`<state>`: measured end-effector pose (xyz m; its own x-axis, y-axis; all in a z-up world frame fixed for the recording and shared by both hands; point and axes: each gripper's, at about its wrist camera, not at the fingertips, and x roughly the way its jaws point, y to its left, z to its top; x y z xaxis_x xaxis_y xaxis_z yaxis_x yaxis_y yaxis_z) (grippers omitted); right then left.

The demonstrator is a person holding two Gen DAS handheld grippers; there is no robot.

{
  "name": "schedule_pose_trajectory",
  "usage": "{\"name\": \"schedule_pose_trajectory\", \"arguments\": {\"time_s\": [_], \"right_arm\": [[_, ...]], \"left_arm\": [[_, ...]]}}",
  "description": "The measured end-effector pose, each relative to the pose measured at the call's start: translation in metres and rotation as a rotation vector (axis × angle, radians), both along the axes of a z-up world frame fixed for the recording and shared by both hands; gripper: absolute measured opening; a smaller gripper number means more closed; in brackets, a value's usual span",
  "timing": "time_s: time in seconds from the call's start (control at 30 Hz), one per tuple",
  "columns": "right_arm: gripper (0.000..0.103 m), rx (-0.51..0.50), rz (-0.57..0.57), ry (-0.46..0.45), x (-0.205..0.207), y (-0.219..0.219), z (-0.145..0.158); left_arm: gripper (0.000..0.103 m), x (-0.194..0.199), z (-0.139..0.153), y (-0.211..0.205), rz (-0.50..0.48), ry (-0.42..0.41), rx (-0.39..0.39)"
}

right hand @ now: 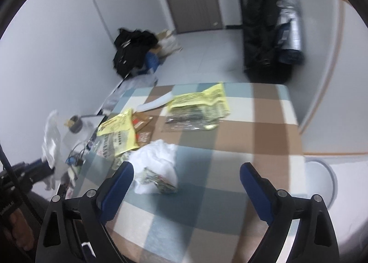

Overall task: Collect trash
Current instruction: 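Lift the tissue with the left tool while the right tool grasps another tissue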

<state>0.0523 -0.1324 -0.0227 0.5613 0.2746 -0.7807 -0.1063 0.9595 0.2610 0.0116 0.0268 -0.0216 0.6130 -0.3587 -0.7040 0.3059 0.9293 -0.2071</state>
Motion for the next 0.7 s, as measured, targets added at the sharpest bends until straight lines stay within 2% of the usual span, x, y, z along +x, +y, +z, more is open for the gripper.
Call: {"name": "schedule_pose_trajectory", "arguments": {"time_s": [0.23,0.37,0.4,0.47,0.6,0.63,0.67,0.7], "right_arm": [[0.094,0.017,0.128,0.128,0.045,0.042,-0.029],[0.091,0.011,0.184,0.151,0.057,0.059,-0.043],[0.088,0.004,0.197,0.157,0.058,0.063,-0.046],[0.073,-0.019,0.229,0.186,0.059,0.068,-0.053],[0.059,-0.009,0.256,0.226,0.059,0.071,-0.063],[0.052,-0.009,0.257,0.23,0.058,0.072,-0.063],[0.038,-0.006,0.263,0.231,0.058,0.072,-0.065],[0.035,0.012,0.27,0.227,0.056,0.071,-0.066]], "left_arm": [[0.004,0.007,0.006,0.015,0.037,-0.025,-0.049],[0.004,0.004,0.006,0.023,0.049,-0.016,-0.08],[0.004,0.004,0.005,0.024,0.051,-0.015,-0.084],[0.004,0.004,0.005,0.025,0.05,-0.012,-0.088],[0.004,0.004,0.005,0.025,0.053,-0.009,-0.093],[0.004,0.004,0.006,0.025,0.055,-0.009,-0.093],[0.004,0.004,0.006,0.025,0.057,-0.007,-0.095],[0.004,0.004,0.007,0.024,0.058,-0.005,-0.097]]}}
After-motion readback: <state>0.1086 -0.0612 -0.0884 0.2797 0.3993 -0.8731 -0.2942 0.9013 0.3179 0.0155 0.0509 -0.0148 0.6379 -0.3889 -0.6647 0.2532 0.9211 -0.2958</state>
